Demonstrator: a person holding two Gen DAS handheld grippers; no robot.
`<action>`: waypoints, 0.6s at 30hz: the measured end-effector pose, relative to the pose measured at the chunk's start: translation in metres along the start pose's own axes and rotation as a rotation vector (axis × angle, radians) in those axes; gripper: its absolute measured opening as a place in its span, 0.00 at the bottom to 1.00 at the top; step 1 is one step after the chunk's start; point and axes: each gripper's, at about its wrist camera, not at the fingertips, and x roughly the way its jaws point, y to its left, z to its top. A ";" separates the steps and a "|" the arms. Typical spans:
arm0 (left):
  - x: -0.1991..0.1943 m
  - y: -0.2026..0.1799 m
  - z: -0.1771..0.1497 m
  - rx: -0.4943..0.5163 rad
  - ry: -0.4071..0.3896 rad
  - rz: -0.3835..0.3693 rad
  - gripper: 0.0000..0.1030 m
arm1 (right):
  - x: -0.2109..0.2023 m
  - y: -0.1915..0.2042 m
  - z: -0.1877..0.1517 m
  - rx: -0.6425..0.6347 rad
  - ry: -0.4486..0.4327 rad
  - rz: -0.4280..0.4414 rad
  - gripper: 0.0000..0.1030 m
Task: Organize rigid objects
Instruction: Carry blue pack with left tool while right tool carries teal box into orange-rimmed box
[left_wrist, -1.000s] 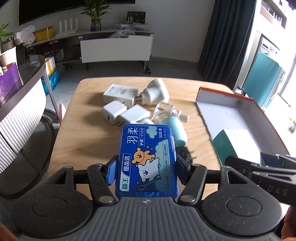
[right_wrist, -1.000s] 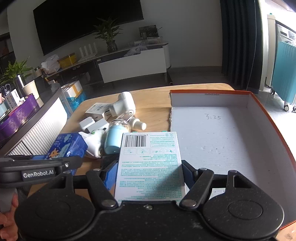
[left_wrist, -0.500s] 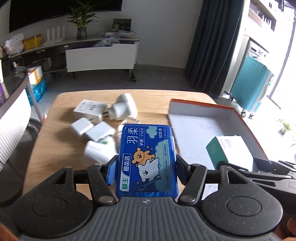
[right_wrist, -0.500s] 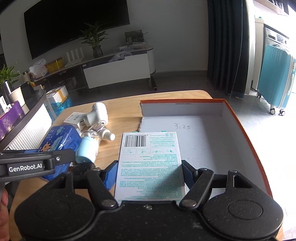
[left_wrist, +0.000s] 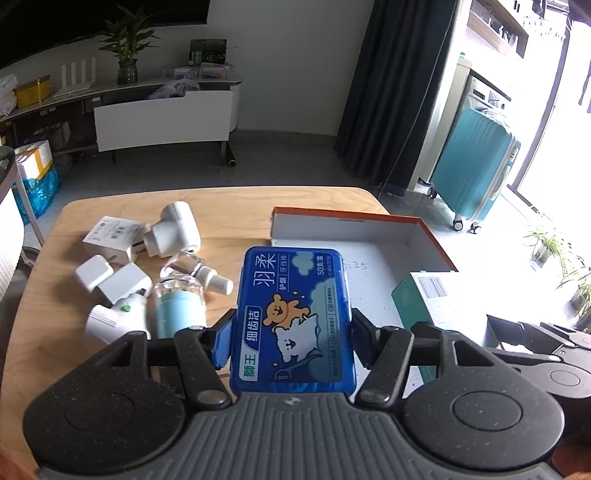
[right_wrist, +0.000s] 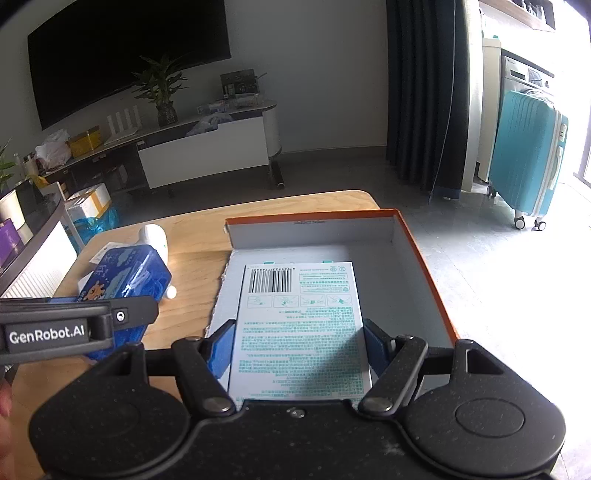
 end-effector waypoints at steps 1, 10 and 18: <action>0.001 -0.003 0.000 0.004 0.001 -0.002 0.61 | 0.000 -0.003 0.001 0.004 -0.001 -0.003 0.82; 0.009 -0.018 0.004 0.005 0.012 -0.023 0.61 | 0.002 -0.019 0.008 0.020 -0.009 -0.019 0.82; 0.011 -0.022 0.009 0.008 0.007 -0.021 0.61 | 0.006 -0.026 0.011 0.020 -0.012 -0.026 0.82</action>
